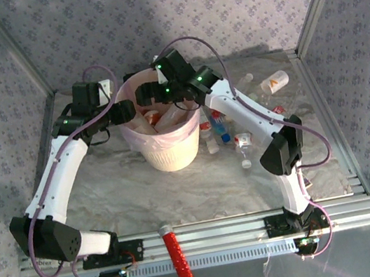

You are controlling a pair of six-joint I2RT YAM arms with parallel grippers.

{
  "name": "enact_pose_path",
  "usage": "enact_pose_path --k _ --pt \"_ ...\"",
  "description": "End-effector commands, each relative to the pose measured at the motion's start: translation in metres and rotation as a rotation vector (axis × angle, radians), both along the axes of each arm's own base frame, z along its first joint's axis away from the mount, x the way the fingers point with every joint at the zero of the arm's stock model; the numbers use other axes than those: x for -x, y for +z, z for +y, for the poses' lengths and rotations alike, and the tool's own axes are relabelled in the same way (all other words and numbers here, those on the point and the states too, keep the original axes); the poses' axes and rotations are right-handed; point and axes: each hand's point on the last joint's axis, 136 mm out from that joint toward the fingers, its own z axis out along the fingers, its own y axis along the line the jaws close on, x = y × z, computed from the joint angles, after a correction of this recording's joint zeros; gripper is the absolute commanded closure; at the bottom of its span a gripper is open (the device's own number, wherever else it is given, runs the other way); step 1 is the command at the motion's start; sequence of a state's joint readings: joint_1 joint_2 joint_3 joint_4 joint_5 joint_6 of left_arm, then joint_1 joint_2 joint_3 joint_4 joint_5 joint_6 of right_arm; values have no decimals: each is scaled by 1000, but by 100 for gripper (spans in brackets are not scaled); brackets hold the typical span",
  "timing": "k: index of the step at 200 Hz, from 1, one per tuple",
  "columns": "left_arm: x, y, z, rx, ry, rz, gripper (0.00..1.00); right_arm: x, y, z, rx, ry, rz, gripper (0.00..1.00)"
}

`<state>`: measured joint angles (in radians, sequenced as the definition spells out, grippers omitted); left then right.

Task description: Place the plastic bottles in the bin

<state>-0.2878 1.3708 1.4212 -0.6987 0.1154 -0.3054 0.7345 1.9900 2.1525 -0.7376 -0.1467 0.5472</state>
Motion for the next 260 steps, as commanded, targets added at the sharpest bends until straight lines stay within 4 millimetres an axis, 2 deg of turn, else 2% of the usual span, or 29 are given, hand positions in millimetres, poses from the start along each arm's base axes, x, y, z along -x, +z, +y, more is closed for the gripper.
enact_pose_path --k 1,39,70,96,113,127,151,182,224,260 --pt "-4 -1 2 -8 17 9 34 14 42 -11 -24 24 -66 9" --pt "-4 -2 3 -14 18 13 34 29 84 -36 -22 13 -158 7" --pt "-3 -4 4 -16 20 16 34 41 111 -73 -1 -22 -224 6" --pt "-2 -3 4 -17 20 12 34 42 116 -118 26 -109 -238 6" --pt "-2 -2 5 -21 20 11 34 39 104 -155 45 -194 -202 7" --pt "-2 -3 5 -22 20 12 34 33 83 -186 77 -275 -144 6" --pt "-2 -3 4 -19 18 13 34 28 34 -235 148 -397 -20 7" --pt "-2 -3 4 -21 16 13 34 28 -33 -275 252 -500 131 7" --pt "-3 -4 3 -20 14 16 34 28 -111 -293 395 -531 282 5" --pt "-1 -4 5 -24 17 16 34 29 -165 -285 417 -500 385 4"
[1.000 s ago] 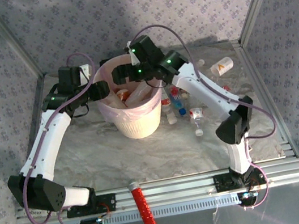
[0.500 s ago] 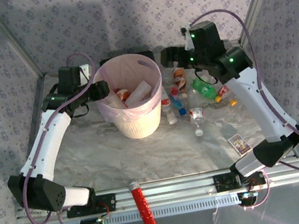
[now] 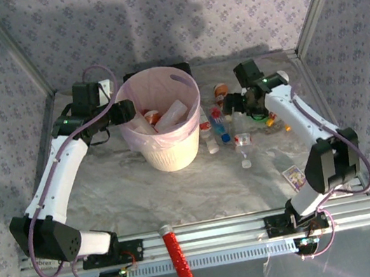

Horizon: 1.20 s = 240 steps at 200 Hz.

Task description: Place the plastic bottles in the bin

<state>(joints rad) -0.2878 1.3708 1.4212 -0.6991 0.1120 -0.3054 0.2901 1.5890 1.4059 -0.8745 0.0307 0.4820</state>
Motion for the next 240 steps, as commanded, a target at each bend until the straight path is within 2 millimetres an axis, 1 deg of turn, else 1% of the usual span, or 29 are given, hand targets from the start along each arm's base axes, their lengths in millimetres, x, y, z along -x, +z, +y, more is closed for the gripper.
enact_pose_path --k 1,19,40,98,114,144,187,216,240 --pt "-1 -3 4 -21 13 16 34 0 -30 0 9 -15 58 4" --pt "0 -3 4 -22 14 16 34 3 -51 1 23 -15 97 4" --pt "-1 -5 5 -24 15 20 34 6 -71 -2 46 -20 142 5" --pt "0 -3 5 -25 15 18 34 9 -106 -1 40 -18 202 10" --pt "-1 -2 5 -25 14 17 34 9 -109 -1 33 -23 184 12" --pt "-3 -1 4 -20 15 14 34 10 -108 -3 30 -28 176 16" --pt "-1 -2 4 -21 15 22 34 11 -106 -4 34 -19 169 27" --pt "-1 -1 5 -22 17 17 34 13 -98 -5 39 -13 159 32" --pt "-1 0 4 -18 17 13 34 17 -84 -7 32 -14 136 35"
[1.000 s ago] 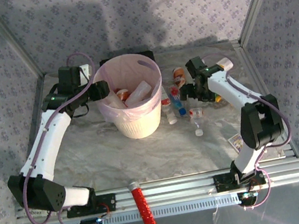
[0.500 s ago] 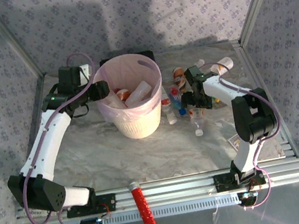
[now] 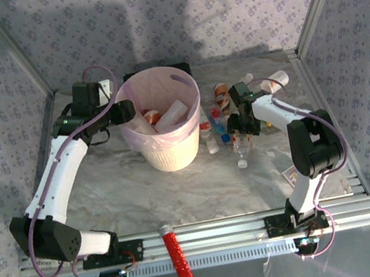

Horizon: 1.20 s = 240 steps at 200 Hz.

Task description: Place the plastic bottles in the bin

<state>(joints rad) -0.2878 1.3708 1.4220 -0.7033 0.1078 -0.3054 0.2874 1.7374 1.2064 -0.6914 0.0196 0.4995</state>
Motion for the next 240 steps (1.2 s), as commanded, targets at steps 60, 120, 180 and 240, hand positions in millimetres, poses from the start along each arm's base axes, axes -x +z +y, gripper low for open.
enact_pose_path --k 60,120,180,240 --pt "0 0 4 -17 14 12 34 9 97 3 -73 46 -178 38" --pt "-5 -2 0 -3 6 13 34 6 238 30 -178 145 -496 40" --pt "-4 -4 -1 5 3 15 34 12 360 88 -330 322 -773 39" --pt "-3 -3 -4 18 -2 16 34 7 382 199 -463 557 -777 39"
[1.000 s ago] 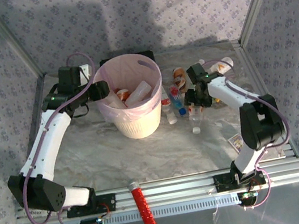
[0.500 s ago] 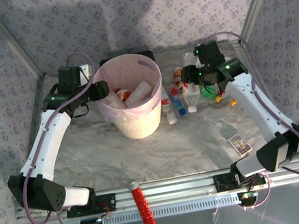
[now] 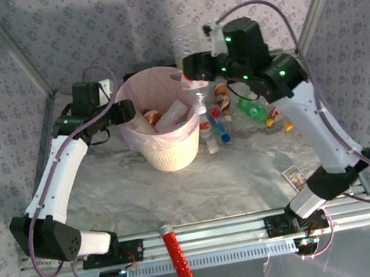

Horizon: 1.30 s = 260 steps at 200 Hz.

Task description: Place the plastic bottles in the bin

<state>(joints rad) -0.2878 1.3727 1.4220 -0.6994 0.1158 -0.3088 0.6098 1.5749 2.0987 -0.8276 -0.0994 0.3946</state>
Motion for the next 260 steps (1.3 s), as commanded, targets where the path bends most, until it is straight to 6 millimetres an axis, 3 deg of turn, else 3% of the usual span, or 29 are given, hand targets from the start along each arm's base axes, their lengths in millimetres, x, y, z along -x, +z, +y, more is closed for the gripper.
enact_pose_path --k 1,28,51,93,118,138,186,230,260 --pt "-3 -3 -2 10 1 15 34 -5 -13 42 9 112 29 39" --pt "0 0 0 6 4 12 34 -17 -38 78 41 168 75 39" --pt "2 1 2 -3 7 10 34 -30 -75 97 91 185 149 39" --pt "3 2 3 -4 10 4 34 -38 -139 115 162 216 288 38" --pt "3 3 3 -5 12 2 34 -35 -163 125 179 234 337 33" --pt "3 1 3 -4 12 5 34 -35 -172 127 192 233 351 22" --pt "3 -1 3 -7 14 9 34 -35 -152 119 200 219 300 10" --pt "4 1 4 -7 14 6 34 -23 -100 100 190 212 192 7" --pt "6 1 5 -11 17 6 34 -16 -62 66 177 150 114 6"
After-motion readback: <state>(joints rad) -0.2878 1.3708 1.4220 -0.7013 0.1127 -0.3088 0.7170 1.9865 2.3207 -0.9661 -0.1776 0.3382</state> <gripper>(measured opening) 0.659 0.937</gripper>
